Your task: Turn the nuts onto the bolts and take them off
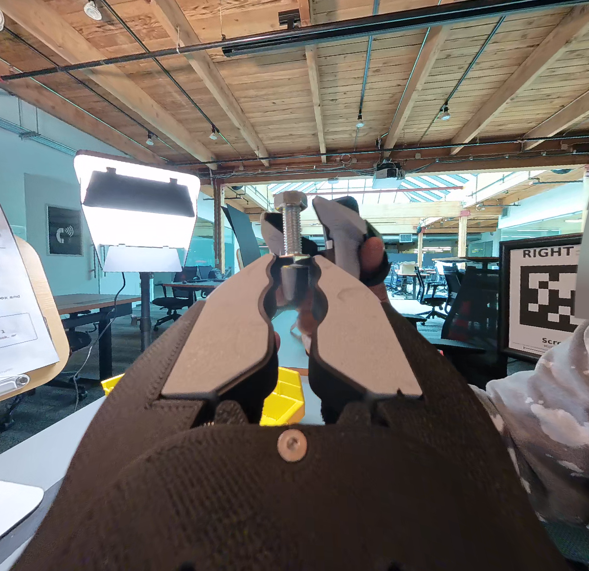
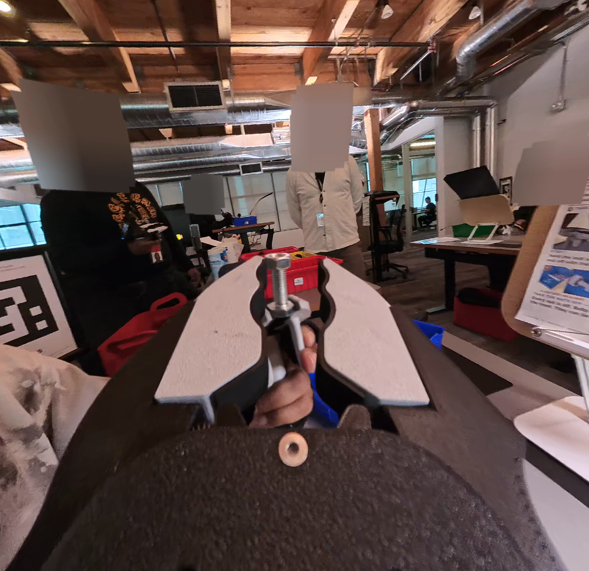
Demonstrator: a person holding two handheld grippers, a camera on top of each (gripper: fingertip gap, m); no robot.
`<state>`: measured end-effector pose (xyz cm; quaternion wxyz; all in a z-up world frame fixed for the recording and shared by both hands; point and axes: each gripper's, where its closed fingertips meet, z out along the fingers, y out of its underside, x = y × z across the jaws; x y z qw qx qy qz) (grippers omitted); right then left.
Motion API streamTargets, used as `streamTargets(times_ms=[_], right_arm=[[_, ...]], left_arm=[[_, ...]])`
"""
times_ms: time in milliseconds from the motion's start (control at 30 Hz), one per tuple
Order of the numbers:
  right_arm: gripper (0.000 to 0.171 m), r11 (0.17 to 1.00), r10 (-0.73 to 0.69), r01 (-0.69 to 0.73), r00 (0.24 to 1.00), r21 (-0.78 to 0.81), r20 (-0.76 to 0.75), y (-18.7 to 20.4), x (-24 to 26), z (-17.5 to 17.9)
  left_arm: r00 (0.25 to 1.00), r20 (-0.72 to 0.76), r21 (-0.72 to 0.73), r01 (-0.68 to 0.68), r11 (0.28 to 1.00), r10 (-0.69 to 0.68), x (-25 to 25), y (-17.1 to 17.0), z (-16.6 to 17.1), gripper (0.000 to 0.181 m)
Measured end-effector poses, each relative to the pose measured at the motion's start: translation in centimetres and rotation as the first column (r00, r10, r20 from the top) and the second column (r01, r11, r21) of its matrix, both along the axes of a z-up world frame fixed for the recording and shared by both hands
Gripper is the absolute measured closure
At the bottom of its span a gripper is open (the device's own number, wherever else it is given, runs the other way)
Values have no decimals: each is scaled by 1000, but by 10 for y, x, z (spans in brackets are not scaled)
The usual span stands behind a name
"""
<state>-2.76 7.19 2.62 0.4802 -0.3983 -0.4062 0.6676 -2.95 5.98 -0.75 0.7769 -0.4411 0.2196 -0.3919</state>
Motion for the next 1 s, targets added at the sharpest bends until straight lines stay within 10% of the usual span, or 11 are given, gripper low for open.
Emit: streamTargets(times_ms=[233,467,1000], right_arm=[[161,995,-84,85,996,-58,23,27,0,-8],[137,999,21,-22,1000,24,16,-6,-6,-4],[154,997,80,-80,997,4,-6,-4,-2,-6]], left_arm=[[1000,16,15,13,1000,-13,3,-3,1,162],[1000,22,-10,-1,1000,2,5,4,-6,163],[996,53,-18,73,997,-72,6,1,-6,163]])
